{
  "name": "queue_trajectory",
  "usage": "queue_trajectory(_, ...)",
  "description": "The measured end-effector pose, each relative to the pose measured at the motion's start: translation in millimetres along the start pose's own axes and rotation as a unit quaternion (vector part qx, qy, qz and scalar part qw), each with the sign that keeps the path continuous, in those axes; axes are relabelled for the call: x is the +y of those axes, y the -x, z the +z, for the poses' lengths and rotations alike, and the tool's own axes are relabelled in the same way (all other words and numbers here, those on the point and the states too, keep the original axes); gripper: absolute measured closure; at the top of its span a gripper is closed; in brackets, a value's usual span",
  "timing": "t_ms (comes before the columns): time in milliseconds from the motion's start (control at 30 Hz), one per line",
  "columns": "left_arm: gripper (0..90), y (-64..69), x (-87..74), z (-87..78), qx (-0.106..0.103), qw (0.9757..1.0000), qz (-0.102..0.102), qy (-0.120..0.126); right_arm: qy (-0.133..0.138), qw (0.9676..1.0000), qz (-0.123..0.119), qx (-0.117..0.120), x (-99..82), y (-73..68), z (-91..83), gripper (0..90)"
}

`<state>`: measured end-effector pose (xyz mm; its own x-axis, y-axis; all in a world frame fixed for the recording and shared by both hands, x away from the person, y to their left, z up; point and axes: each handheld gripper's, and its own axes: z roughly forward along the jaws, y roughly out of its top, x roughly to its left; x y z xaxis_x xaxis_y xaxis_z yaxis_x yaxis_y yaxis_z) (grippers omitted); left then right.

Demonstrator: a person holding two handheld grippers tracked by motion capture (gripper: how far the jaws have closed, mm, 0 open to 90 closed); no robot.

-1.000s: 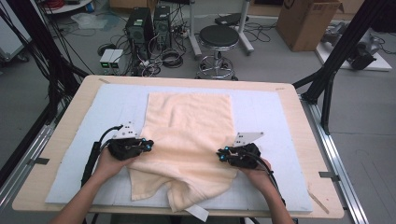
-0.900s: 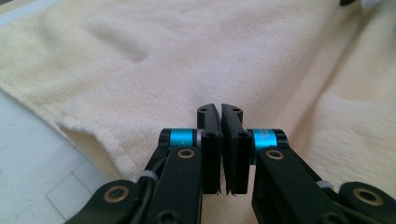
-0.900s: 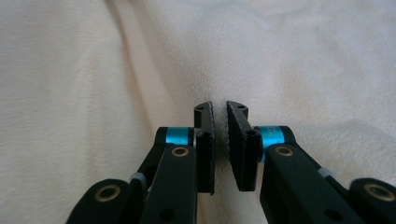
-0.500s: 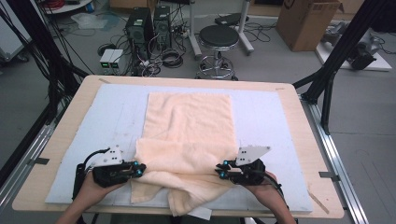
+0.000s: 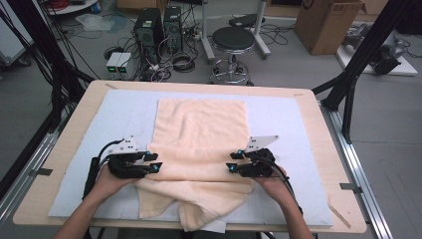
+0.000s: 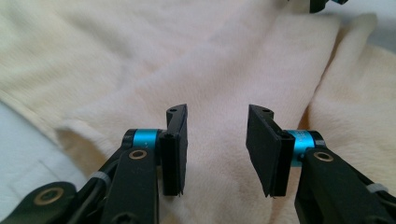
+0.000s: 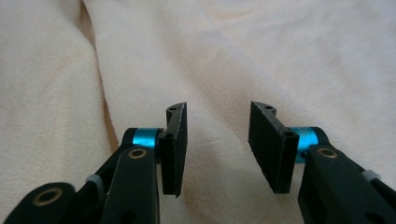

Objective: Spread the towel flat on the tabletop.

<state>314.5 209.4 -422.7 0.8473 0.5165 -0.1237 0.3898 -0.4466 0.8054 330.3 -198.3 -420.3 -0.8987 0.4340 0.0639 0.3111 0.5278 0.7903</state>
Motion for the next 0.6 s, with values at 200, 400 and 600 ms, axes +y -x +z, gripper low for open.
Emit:
queue_trajectory(200,76.4,3.8,-7.9,6.8,-0.016,0.999,0.005,-0.041,-0.048,0.9981,-0.016,0.036,-9.9,-6.9,18.6,79.1)
queue_trajectory(400,84.8,17.7,-9.2,-2.8,-0.033,0.9985,0.023,-0.038,-0.048,0.9964,-0.031,0.063,-11.2,-20.4,13.6,89.4)
queue_trajectory(600,85.0,28.1,-25.6,-14.3,-0.058,0.998,0.01,-0.022,-0.035,0.9952,-0.03,0.086,-18.1,-34.6,4.3,89.4)
